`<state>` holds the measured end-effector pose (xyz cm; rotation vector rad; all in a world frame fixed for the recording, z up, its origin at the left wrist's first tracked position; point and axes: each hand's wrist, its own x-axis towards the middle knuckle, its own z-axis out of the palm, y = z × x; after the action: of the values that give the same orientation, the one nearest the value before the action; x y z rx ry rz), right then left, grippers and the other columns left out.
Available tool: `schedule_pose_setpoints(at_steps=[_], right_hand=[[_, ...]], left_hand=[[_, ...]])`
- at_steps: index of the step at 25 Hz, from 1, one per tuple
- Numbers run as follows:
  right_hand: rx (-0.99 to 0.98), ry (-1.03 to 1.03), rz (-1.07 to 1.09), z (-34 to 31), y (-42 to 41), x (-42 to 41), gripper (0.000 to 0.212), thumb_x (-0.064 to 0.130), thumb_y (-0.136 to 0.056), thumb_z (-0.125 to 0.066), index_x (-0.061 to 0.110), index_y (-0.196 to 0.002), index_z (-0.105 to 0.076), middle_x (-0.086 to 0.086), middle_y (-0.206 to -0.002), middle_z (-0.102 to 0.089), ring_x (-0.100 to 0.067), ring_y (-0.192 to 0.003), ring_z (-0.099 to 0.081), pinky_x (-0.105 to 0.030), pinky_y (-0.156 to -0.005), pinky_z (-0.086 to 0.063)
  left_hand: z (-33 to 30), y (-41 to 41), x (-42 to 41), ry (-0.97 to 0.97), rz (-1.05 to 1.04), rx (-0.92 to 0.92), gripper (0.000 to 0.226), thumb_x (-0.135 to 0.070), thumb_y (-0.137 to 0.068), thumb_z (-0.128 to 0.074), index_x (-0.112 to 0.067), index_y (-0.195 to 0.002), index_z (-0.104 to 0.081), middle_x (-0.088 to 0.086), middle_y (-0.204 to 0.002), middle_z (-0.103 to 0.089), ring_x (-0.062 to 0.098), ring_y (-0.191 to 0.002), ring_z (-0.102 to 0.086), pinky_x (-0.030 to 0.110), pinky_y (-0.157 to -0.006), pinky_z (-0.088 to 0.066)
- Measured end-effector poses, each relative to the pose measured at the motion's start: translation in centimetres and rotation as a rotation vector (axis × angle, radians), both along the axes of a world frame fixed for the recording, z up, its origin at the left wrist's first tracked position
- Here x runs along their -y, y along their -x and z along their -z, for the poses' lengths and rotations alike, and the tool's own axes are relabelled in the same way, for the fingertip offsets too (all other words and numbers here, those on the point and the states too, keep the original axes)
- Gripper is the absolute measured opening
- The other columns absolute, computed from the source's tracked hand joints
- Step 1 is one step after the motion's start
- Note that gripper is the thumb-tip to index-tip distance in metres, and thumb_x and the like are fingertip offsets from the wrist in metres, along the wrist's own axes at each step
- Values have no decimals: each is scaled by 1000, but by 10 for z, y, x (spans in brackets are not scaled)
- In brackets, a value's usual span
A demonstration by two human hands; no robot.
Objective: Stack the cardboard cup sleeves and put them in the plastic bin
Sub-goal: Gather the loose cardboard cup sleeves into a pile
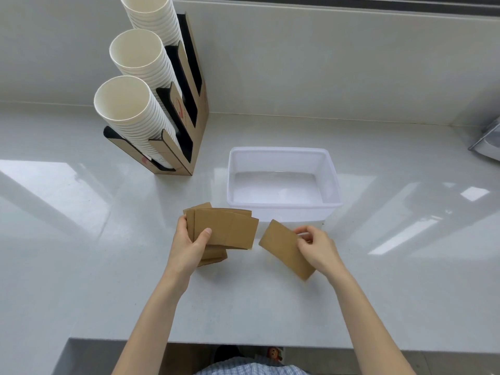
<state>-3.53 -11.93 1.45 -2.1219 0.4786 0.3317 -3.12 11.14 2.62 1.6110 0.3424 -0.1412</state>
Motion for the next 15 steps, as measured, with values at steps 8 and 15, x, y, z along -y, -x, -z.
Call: schedule_pose_setpoints(at_steps=[8, 15], right_hand=[[159, -95, -156, -35, -5, -9, 26, 9, -86, -46, 29, -90, -62, 5, -87, -61, -8, -75, -55, -18, -64, -43], [166, -3, -262, -29, -12, -35, 28, 13, -84, -52, 23, -107, -62, 4, -99, -53, -11, -92, -49, -14, -63, -38]], left_hand=[[2, 2, 13, 32, 83, -45, 33, -9, -88, -50, -23, -117, -42, 6, -116, -55, 25, -103, -57, 43, -80, -56], [5, 5, 25, 40, 113, -44, 29, -12, -90, -47, -21, -116, -43, 3, -110, -58, 22, -103, -57, 31, -80, -51]])
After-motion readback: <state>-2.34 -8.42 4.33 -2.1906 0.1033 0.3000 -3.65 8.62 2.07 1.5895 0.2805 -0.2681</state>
